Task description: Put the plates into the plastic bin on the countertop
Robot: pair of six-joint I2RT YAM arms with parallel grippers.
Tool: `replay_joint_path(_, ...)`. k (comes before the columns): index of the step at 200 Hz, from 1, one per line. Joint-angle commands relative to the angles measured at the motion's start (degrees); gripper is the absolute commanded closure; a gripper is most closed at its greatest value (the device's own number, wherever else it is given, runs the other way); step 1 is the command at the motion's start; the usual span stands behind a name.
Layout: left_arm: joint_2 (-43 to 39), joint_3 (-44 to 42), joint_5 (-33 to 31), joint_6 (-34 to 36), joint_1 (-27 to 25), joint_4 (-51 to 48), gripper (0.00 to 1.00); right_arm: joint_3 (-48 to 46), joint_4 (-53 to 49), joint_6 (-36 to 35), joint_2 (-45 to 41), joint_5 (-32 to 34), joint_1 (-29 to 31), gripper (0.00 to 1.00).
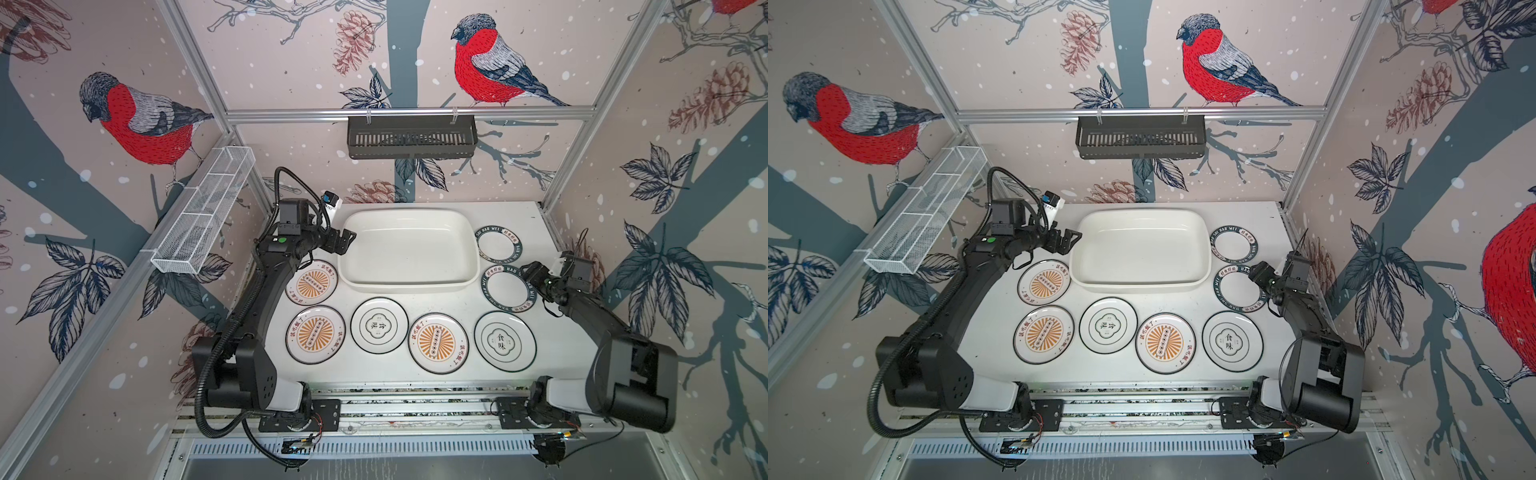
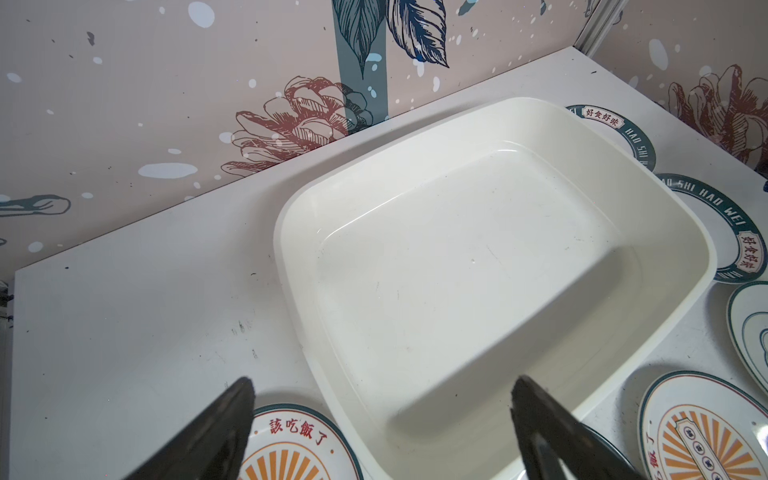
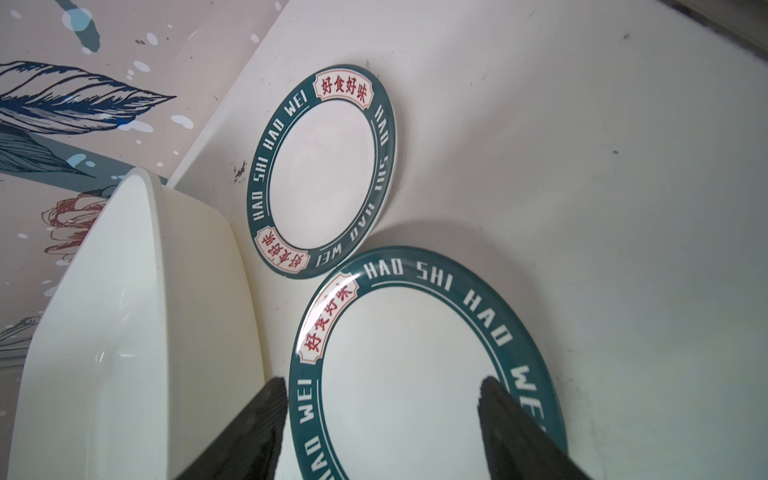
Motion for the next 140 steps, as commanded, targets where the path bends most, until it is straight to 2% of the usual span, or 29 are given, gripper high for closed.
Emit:
replay_joint_path(1,1.51,1.55,2.68,-2.27,-0.08,-0.64,0.05,2.5,4.77,-0.12,4.04,-3.07,-1.38,0.29)
replay_joint_path(13,2.17,2.23,3.2,-2.92,-0.06,-0.71,0.06,4.63,5.79,0.25,7.51,-5.04,-2.37,0.34)
replay_joint_path(69,1.86,2.76,5.37,-3.06,-0.16,-0.36,0.05,13.2,8.7,1.61,20.62,-9.34,-3.08,0.37)
replay_joint_path(140,1.27,0.33,7.04,-4.54,-0.16,0.76,0.06,19.98,10.46,3.53,31.29,-14.15,-3.65,0.42)
